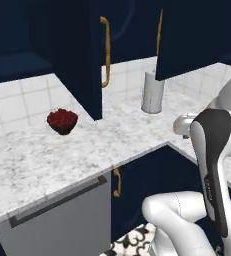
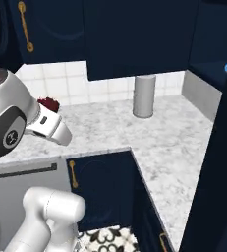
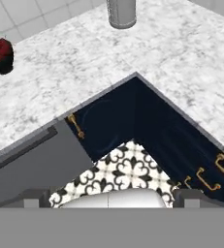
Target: Gather all objects into one cabinet and sort the glasses and bowls to opposite sides.
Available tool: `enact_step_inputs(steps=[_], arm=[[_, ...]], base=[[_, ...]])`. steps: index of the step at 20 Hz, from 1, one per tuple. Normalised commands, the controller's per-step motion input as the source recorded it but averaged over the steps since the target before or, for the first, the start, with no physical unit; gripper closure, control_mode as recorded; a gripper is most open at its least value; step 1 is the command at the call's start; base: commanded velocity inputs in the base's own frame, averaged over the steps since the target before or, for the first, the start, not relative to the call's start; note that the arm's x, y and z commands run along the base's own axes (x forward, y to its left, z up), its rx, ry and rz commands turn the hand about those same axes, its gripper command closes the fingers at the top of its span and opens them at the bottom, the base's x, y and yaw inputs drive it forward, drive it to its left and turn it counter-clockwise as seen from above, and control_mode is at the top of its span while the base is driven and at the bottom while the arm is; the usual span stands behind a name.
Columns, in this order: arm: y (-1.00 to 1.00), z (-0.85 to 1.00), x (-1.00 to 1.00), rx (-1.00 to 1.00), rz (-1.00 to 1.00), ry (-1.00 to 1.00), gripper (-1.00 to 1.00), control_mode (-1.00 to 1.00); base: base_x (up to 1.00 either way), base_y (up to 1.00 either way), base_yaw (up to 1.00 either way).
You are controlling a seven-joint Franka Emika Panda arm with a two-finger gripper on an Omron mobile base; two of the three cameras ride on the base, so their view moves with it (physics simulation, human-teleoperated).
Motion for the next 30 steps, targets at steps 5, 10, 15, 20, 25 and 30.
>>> enact_step_inputs(steps=[5, 10, 15, 20, 25, 30], arm=[[0.00, 0.00, 0.00, 0.00, 0.00, 0.00, -1.00, 1.00], [0.00, 0.00, 0.00, 0.00, 0.00, 0.00, -1.00, 1.00], [0.00, 0.00, 0.00, 0.00, 0.00, 0.00, -1.00, 1.00], [0.00, 0.00, 0.00, 0.00, 0.00, 0.00, -1.00, 1.00], [0.00, 0.00, 0.00, 0.00, 0.00, 0.00, -1.00, 1.00], [0.00, 0.00, 0.00, 0.00, 0.00, 0.00, -1.00, 1.00]], base=[[0.00, 0.00, 0.97], [0.00, -0.02, 1.00], [0.08, 0.05, 0.85], [0.48, 0.51, 0.03], [0.57, 0.89, -0.16], [0.34, 0.65, -0.37]])
